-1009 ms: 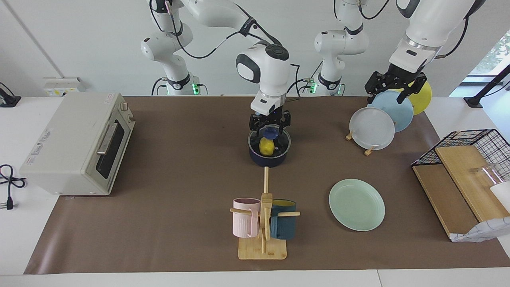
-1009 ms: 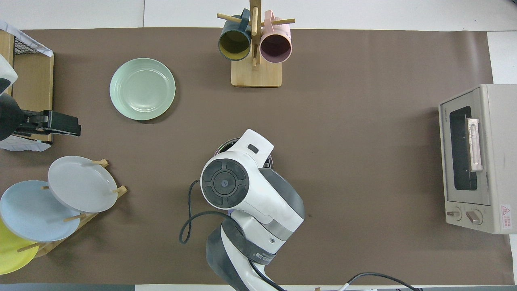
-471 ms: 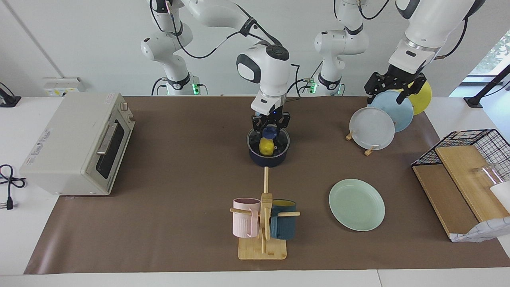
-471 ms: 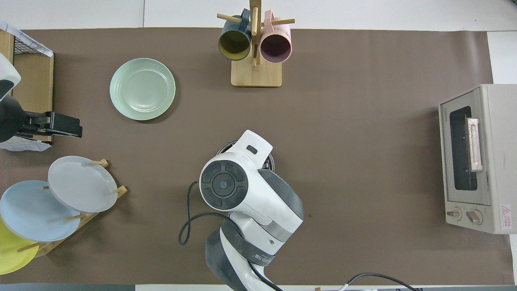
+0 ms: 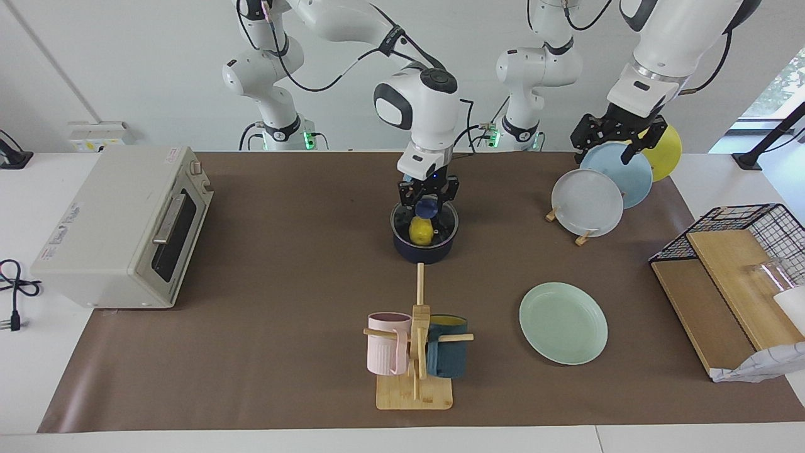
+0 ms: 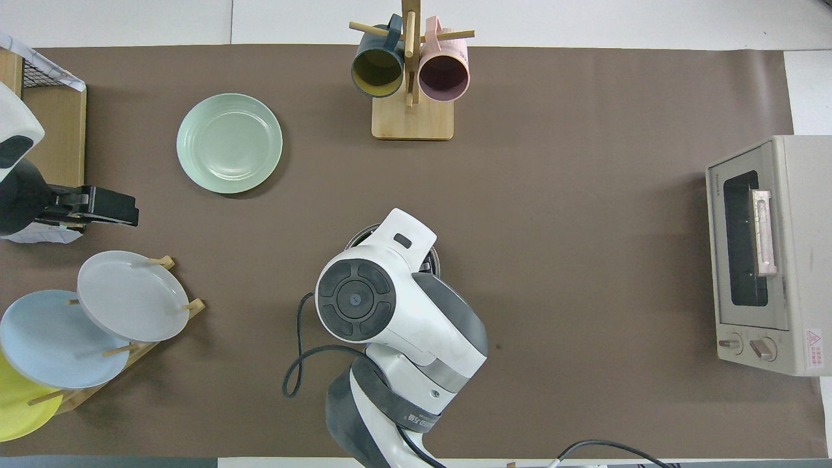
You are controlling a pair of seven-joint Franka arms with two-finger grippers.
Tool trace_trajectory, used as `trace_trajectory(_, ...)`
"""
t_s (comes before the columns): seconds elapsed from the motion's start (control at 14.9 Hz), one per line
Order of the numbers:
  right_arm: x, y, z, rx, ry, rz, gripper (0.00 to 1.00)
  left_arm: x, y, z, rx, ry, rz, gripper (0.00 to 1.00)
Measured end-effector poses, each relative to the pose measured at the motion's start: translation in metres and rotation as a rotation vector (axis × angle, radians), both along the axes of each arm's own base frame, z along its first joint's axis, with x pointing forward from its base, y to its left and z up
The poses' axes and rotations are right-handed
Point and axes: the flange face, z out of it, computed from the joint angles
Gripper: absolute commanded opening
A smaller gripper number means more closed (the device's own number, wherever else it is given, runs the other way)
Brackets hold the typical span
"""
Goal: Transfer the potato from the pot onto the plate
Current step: 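Carry the lid toward the toaster while the left gripper reaches the saucepan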
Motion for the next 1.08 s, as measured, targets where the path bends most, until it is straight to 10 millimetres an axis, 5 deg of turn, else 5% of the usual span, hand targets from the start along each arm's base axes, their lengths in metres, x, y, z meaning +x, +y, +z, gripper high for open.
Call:
trace_trajectory(0.27, 0.009, -0.009, 0.043, -0.006, -0.005, -0.012, 0.62, 0.000, -0.001, 0.000, 0.000, -0.001, -0.002, 1.00)
trace_trajectory(0.47, 0.030, -0.044, 0.053, -0.035, 0.013, 0.032, 0.62, -0.001, -0.006, 0.001, -0.001, -0.006, -0.007, 1.00)
trace_trajectory(0.74, 0.085, -0.136, 0.055, -0.079, 0.048, 0.125, 0.62, -0.008, -0.046, -0.002, -0.008, -0.014, 0.035, 1.00)
trace_trajectory(1.08, 0.123, -0.254, 0.029, -0.114, 0.129, 0.214, 0.62, -0.035, -0.149, -0.056, -0.024, -0.023, 0.162, 1.00)
